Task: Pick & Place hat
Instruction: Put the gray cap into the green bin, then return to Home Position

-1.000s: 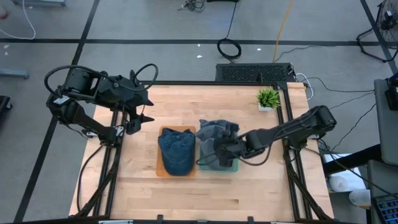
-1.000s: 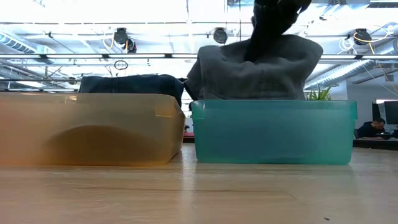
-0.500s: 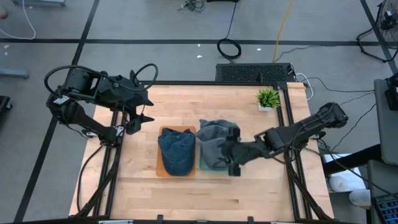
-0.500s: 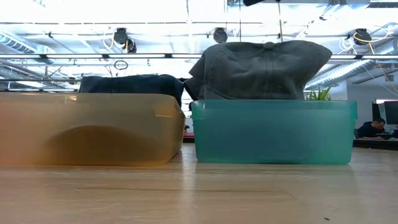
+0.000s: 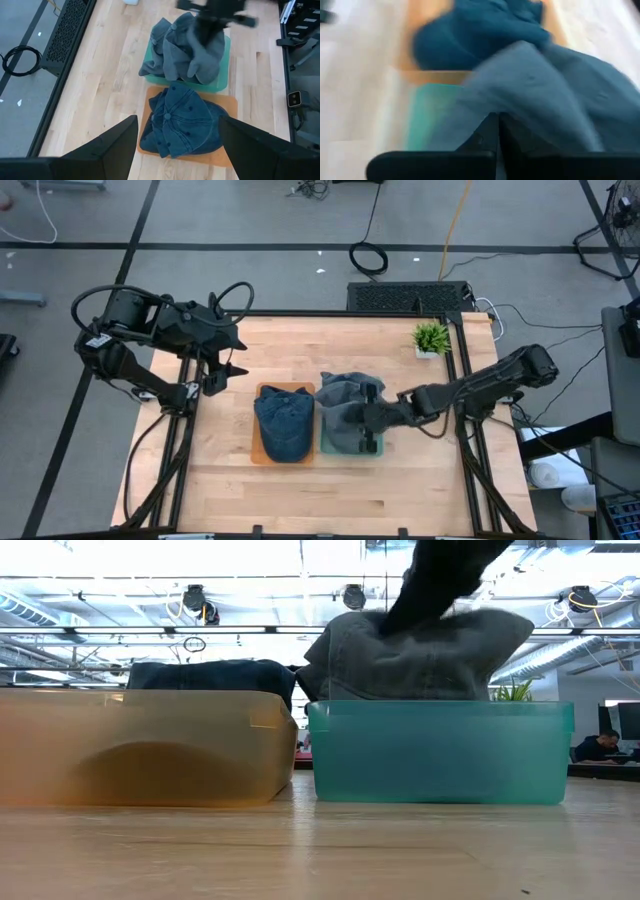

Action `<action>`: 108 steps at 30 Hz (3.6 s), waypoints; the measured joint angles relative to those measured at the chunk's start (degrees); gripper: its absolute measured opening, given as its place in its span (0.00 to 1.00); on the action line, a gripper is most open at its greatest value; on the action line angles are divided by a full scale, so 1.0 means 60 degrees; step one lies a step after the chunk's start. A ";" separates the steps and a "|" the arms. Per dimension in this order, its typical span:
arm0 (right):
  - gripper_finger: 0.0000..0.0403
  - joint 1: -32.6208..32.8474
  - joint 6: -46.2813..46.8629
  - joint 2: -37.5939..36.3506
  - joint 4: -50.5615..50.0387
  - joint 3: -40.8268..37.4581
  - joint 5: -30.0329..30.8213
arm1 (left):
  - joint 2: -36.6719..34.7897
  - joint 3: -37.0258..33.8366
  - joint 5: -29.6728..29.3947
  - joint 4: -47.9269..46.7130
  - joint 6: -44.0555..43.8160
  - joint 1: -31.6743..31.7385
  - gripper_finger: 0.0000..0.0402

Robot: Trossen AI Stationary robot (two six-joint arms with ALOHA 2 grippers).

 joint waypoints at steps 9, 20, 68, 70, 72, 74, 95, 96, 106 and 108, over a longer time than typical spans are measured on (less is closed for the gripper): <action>0.00 -0.1979 -0.0631 0.0022 0.1602 -0.1436 -0.1030 | 0.0000 -0.0002 0.0000 0.0000 0.0009 0.0000 0.71; 0.00 -0.2931 -0.0310 0.0207 0.2805 -0.2735 -0.2729 | 0.0001 0.0000 -0.0004 0.0001 0.0004 0.0000 0.71; 0.00 -0.1702 -0.3064 -0.2834 0.4456 -0.2490 0.2351 | 0.0040 -0.7319 -0.1337 0.4899 -0.0237 -0.0931 0.71; 0.00 -0.1702 -0.2997 -0.2830 0.4438 -0.2490 0.2336 | 0.0036 -0.7716 -0.1457 0.5472 -0.0205 -0.1030 0.71; 0.00 -0.1698 -0.2969 -0.2830 0.4442 -0.2490 0.2333 | 0.0040 -0.8151 -0.1428 0.6089 -0.0052 -0.1138 0.71; 0.00 -0.1698 -0.2969 -0.2830 0.4442 -0.2490 0.2333 | 0.0038 -0.8567 -0.1287 0.6805 0.0090 -0.1208 0.71; 0.00 -0.1696 -0.2963 -0.2830 0.4366 -0.2490 0.2298 | 0.1837 -1.0724 -0.0385 1.0080 -0.0678 -0.1379 0.71; 0.00 -0.1687 -0.2964 -0.2830 0.4365 -0.2490 0.2299 | 0.2024 -1.0718 -0.0433 1.0104 -0.0677 -0.1373 0.71; 0.00 -0.1683 -0.2969 -0.2830 0.4343 -0.2490 0.2292 | 0.2890 -1.0677 -0.0709 1.0173 -0.0745 -0.1338 0.71; 0.00 -0.1683 -0.2972 -0.2830 0.4343 -0.2490 0.2289 | 0.2857 -1.0630 -0.0613 1.0012 -0.0776 -0.1254 0.71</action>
